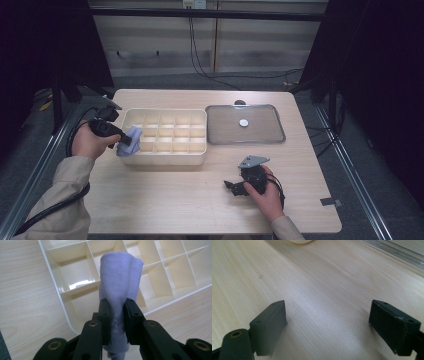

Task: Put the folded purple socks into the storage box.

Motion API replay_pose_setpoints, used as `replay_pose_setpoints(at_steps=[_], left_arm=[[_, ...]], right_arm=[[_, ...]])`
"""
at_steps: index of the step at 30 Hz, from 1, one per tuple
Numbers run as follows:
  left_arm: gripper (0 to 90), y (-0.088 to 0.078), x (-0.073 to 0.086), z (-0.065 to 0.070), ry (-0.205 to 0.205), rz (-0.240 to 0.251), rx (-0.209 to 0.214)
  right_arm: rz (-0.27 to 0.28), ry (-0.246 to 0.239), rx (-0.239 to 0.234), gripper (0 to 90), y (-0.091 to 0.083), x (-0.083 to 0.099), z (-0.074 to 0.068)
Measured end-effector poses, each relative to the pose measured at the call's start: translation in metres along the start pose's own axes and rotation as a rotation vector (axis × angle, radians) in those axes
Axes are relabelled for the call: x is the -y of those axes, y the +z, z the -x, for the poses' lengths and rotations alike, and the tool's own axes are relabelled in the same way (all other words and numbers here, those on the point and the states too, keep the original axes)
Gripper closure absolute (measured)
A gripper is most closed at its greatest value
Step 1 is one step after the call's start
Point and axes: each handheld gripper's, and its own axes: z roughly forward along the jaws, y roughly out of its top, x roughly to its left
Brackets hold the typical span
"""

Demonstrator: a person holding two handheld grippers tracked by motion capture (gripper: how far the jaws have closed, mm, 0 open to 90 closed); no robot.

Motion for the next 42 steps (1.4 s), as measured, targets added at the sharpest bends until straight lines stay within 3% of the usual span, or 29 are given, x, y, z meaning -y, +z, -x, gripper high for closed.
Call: replay_pose_setpoints(at_steps=[9, 17, 29, 36, 42], left_arm=[[77.3, 0.002, -0.001, -0.007, -0.01, 0.001, -0.005], [77.3, 0.007, -0.001, -0.016, -0.049, -0.001, -0.008], [77.3, 0.016, -0.003, -0.015, -0.02, -0.045, -0.066], [77.3, 0.023, -0.004, -0.016, -0.03, -0.063, -0.073], [77.4, 0.028, -0.005, -0.015, -0.011, -0.076, -0.096]], right_arm=[[0.0, 0.0, 0.0, 13.8, 0.0, 0.0, 0.0], [0.0, 0.0, 0.0, 13.9, 0.0, 0.0, 0.0], [-0.002, 0.0, -0.001, 13.8, 0.0, 0.0, 0.0], [-0.005, 0.004, -0.005, 13.9, 0.0, 0.0, -0.001], [-0.004, 0.004, -0.006, 13.8, 0.0, 0.0, -0.001]])
